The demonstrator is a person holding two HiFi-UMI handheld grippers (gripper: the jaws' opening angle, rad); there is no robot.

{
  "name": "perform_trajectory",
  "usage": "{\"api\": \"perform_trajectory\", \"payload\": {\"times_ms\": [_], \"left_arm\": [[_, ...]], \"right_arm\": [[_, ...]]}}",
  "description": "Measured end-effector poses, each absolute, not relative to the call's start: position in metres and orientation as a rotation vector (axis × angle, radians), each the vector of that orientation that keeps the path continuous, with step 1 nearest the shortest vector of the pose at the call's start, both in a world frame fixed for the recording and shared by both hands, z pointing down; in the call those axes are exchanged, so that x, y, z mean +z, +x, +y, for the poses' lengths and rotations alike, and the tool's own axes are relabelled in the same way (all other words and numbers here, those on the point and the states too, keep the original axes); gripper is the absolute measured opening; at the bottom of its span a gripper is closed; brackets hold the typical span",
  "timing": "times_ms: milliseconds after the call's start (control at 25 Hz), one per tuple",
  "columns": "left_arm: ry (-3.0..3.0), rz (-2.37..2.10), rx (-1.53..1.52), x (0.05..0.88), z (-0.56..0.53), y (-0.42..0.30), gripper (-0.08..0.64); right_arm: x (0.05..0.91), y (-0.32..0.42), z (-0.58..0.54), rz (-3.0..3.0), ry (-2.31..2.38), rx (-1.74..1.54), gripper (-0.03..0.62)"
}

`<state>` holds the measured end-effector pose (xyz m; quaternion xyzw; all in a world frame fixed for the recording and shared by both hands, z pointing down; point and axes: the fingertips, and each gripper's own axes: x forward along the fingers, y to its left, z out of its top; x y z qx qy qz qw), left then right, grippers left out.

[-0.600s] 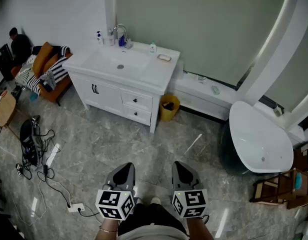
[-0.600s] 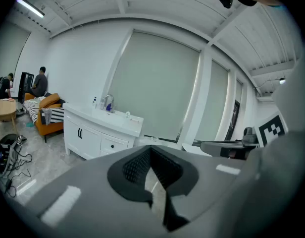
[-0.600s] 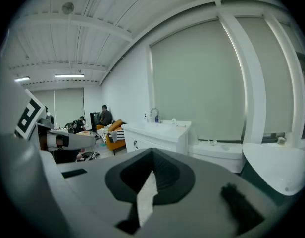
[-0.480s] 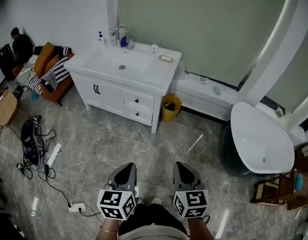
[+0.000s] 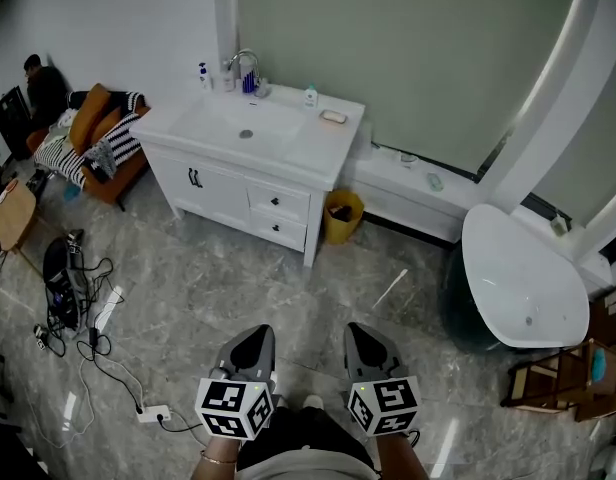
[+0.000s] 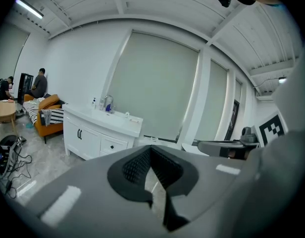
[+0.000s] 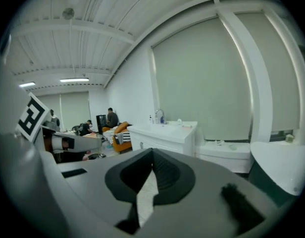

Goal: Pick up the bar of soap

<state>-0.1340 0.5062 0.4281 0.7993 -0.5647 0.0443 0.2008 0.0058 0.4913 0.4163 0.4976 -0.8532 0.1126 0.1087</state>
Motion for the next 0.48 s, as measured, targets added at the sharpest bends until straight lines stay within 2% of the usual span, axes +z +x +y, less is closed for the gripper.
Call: {"api": "perform_trajectory", "payload": {"times_ms": [120, 200, 480], "left_arm": [[2.235, -1.576, 0.128, 0.428, 0.507, -0.131, 0.008], [2.237, -1.572, 0.13, 0.429, 0.508, -0.129, 0.008], [2.238, -1.578, 0.137, 0.428, 0.51, -0.121, 0.008]], "right_arm": [[0.418, -0.002, 0.494, -2.566, 1.389, 0.353, 0.023], [0.417, -0.005, 0.496, -2.601, 1.365, 0.355, 0.133], [0.409, 0.004, 0.496, -2.626, 1.391, 0.284, 0.216]]}}
